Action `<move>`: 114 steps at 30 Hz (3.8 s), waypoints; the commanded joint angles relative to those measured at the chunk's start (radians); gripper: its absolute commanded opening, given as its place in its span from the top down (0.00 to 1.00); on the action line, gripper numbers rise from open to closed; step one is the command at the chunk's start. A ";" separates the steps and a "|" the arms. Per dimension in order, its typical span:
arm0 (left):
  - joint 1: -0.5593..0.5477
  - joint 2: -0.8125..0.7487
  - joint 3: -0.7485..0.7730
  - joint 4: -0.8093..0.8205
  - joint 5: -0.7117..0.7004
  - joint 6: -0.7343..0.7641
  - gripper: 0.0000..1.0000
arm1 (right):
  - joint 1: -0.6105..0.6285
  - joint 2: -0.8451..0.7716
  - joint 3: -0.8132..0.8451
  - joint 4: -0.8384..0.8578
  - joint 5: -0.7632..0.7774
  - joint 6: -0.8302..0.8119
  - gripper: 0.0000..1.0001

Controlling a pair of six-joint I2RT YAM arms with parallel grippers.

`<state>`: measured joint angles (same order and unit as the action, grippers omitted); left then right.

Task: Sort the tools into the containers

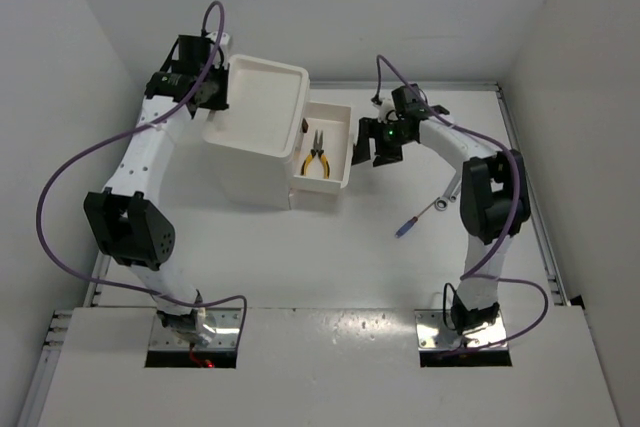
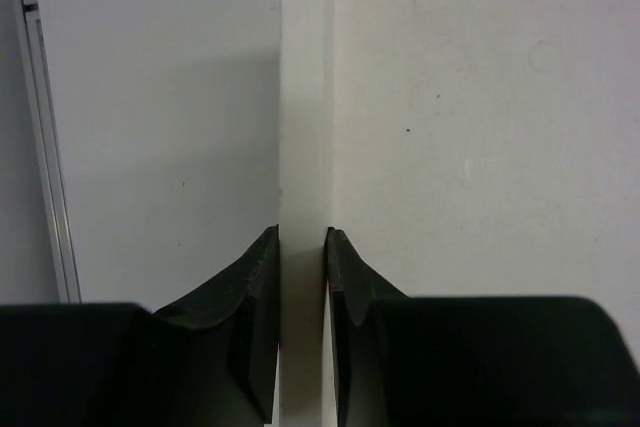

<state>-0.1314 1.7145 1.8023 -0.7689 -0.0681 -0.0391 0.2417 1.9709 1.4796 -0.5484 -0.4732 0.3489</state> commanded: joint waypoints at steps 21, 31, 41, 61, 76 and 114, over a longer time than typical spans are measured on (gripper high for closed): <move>-0.017 -0.018 -0.061 -0.038 0.042 0.004 1.00 | 0.137 0.083 0.091 0.137 0.143 0.019 0.28; -0.036 -0.018 -0.080 -0.038 0.062 0.004 1.00 | 0.177 0.092 0.134 0.203 0.045 0.074 0.28; -0.045 -0.018 -0.089 -0.038 0.062 0.004 1.00 | 0.231 0.124 0.185 0.246 -0.059 0.116 0.28; -0.033 -0.049 -0.136 -0.009 0.056 -0.062 1.00 | 0.190 0.056 0.035 0.450 -0.179 0.251 0.29; -0.004 -0.089 -0.202 0.029 0.010 -0.142 1.00 | 0.050 0.054 -0.220 1.425 -0.530 1.131 0.46; 0.018 -0.089 -0.241 0.039 0.151 -0.142 1.00 | 0.106 0.336 -0.059 1.763 -0.455 1.500 0.55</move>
<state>-0.1074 1.6058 1.6123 -0.5949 -0.0082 -0.1246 0.3298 2.3146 1.3678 1.1069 -0.9459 1.8332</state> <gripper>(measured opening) 0.249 0.449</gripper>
